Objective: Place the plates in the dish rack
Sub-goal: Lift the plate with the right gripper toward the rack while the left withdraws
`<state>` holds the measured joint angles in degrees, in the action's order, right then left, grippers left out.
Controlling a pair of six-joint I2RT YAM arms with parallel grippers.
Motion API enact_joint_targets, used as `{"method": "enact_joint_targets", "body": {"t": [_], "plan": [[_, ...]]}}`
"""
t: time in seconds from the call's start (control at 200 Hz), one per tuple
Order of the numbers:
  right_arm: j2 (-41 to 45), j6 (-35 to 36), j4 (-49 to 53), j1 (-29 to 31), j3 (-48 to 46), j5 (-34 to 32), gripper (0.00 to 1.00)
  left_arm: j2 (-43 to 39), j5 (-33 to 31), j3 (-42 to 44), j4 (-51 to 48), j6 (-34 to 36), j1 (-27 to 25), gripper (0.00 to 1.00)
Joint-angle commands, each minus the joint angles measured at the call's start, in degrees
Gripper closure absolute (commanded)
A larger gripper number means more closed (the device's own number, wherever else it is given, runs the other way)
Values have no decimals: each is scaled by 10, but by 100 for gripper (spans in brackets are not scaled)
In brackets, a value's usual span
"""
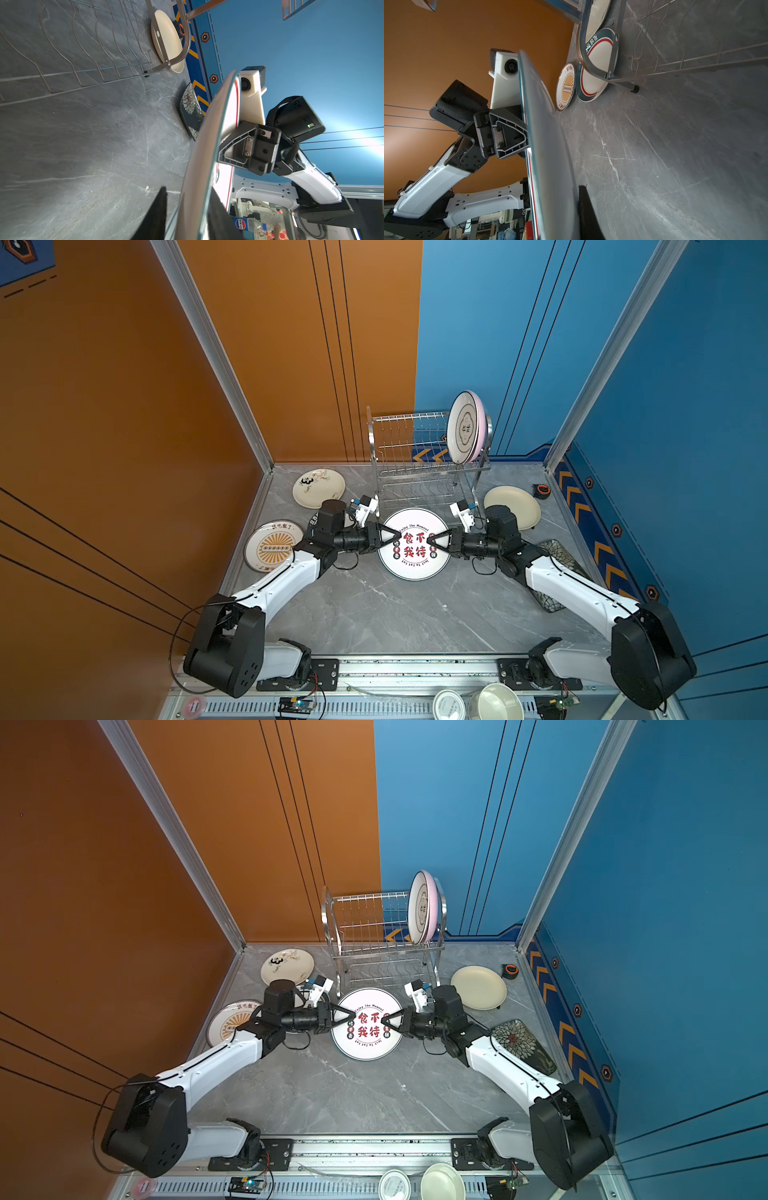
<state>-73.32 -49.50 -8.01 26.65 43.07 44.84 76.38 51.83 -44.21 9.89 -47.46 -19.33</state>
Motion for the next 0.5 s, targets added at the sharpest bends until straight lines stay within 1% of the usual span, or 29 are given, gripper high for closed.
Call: {"method": "enact_joint_targets", "body": {"t": [0.0,0.095,0.12,0.13,0.14,0.215,0.29,0.38,0.495], "plan": [[22,31,37,1,32,-17,100,-15,-9,3,-24,15,13,31],[41,80,153,1,74,-70,100,-26,-21,-16,-89,57,26,16],[46,92,181,1,88,-85,100,-29,-25,-20,-105,67,29,15],[48,96,195,1,93,-92,100,-30,-27,-22,-111,71,31,11],[51,100,206,1,99,-101,100,-31,-28,-23,-115,75,33,9],[64,127,295,2,143,-160,100,-40,-38,-29,-144,92,47,3],[74,151,380,9,201,-230,100,-48,-52,-39,-178,114,58,0],[80,176,456,27,271,-310,100,-54,-76,-51,-236,147,63,2],[70,198,537,51,372,-391,100,-57,-95,-53,-256,159,66,2]]}}
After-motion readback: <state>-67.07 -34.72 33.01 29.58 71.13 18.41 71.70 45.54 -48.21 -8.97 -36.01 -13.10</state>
